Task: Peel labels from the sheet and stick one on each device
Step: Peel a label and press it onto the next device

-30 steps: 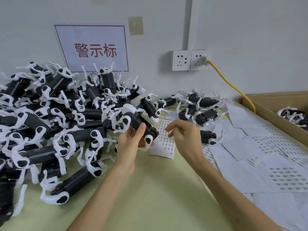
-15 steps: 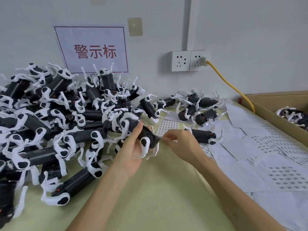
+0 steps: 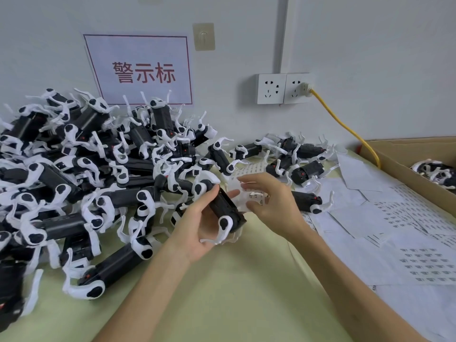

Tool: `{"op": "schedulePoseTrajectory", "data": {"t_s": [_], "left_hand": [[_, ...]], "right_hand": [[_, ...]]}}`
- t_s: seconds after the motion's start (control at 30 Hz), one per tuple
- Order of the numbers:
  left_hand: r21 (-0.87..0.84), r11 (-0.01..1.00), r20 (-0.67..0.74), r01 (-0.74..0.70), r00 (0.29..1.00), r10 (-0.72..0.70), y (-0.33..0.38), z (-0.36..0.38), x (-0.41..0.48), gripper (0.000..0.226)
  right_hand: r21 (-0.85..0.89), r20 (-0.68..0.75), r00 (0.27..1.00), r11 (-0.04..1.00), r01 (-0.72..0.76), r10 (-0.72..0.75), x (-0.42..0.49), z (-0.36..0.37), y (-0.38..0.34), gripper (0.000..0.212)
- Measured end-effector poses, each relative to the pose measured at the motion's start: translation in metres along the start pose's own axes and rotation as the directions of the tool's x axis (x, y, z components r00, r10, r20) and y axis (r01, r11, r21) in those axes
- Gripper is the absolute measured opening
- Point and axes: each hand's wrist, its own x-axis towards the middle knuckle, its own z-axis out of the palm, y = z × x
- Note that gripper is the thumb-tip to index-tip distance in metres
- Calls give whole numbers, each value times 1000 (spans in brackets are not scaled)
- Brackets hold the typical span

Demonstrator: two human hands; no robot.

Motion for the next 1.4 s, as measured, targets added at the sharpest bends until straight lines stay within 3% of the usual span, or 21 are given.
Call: {"op": "schedulePoseTrajectory", "data": {"t_s": [0.2, 0.4, 0.63, 0.83, 0.97, 1.13, 1.27, 1.4], "left_hand": [[25, 1000, -6, 1, 1000, -1, -2, 6, -3, 47], [-64, 995, 7, -75, 997, 75, -4, 7, -3, 46], [-69, 988, -37, -140, 990, 137, -5, 5, -1, 39], [-29, 988, -61, -153, 987, 151, -4, 7, -2, 42], [98, 985, 4, -140, 990, 141, -8, 14, -3, 40], [285, 937, -11, -203, 976, 215, -14, 16, -1, 44], [356, 899, -15, -255, 960, 278, -13, 17, -1, 56], [428, 867, -37, -254, 954, 297, -16, 15, -1, 44]], "right_hand": [[88, -9, 1000, 996, 5, -4, 1, -3, -4, 56], [-83, -124, 992, 996, 12, -22, 3, -3, -3, 32], [-84, 3, 1000, 996, 17, -17, 1, -2, -2, 22], [-82, -50, 999, 997, -13, 9, 0, 0, 1, 14], [-96, -55, 998, 995, -15, 10, 1, 1, 1, 11], [-86, -86, 996, 995, -45, 37, 3, -2, -4, 25], [-42, -38, 994, 994, -103, 101, 2, -4, -6, 19], [-9, -13, 985, 985, -171, 171, 2, -7, -8, 13]]}}
